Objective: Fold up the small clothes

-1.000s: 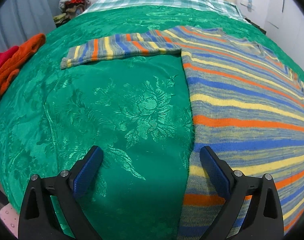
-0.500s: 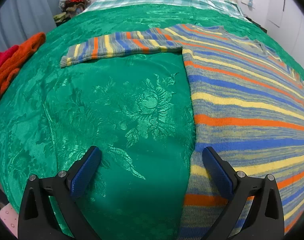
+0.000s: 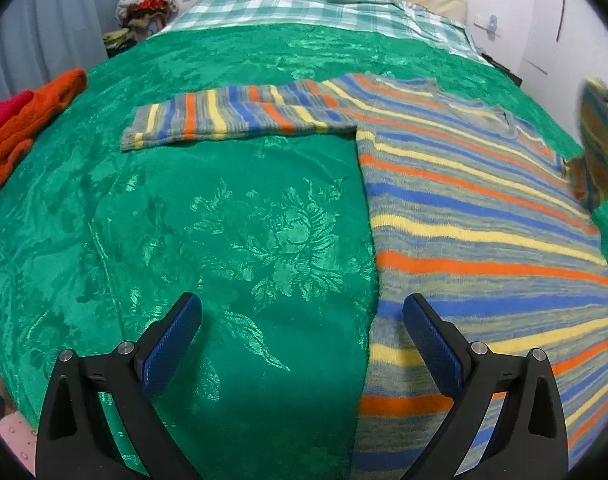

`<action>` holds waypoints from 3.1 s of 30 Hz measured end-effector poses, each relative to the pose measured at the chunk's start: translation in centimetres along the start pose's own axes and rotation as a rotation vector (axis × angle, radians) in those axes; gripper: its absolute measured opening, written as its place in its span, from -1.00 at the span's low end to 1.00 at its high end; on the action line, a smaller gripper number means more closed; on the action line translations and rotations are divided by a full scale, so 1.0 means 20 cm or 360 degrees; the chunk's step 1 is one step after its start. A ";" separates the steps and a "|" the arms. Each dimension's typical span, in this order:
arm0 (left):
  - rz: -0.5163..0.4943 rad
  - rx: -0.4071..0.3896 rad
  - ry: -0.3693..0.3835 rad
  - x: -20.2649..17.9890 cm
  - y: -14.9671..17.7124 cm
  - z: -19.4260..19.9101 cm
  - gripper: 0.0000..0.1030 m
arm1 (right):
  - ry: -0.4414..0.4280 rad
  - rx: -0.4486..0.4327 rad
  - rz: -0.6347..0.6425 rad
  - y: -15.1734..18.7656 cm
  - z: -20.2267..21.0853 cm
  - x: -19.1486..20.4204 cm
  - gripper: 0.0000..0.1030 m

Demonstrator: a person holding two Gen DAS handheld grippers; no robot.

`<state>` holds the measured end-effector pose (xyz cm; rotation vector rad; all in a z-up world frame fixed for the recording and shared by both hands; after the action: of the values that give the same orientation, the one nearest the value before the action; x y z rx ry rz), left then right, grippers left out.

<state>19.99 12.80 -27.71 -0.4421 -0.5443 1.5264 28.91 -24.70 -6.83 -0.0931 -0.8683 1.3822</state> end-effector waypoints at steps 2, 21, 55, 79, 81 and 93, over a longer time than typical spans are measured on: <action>-0.0001 0.0020 0.0010 0.00 0.01 -0.01 0.96 | -0.0088 0.0120 0.0017 0.05 -0.24 0.11 0.12; -0.0063 0.0067 -0.0037 -0.03 0.04 -0.07 0.97 | 0.0132 0.0373 -0.0491 0.42 -0.40 -0.49 0.15; -0.0483 0.0449 0.0204 -0.53 0.46 0.34 0.98 | 0.0652 0.0637 0.0073 1.74 0.28 -0.10 0.36; -0.0410 0.0420 -0.0014 -0.39 0.35 0.32 0.98 | 0.0560 0.0350 0.0055 1.63 0.24 0.08 0.45; -0.0410 0.0385 -0.0025 -0.40 0.33 0.37 0.98 | 0.0553 0.0296 0.0077 1.60 0.25 0.11 0.45; -0.0388 0.0259 0.0059 -0.46 0.17 0.52 0.98 | 0.0550 0.0127 0.0029 1.48 0.36 0.13 0.45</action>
<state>11.35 2.89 -21.80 -0.2668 -0.4247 1.3138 0.55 -18.48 -16.42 -0.2712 -0.5248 1.3653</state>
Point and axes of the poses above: each gripper's, at about its wrist camera, not at the fingertips, and z roughly against the way its jaws point, x to its left, y to its underside, the point moved 7 cm from there along -z, roughly the way its jaws point, and after that the axes turned 9 degrees about -z, right-handed, at the moved point
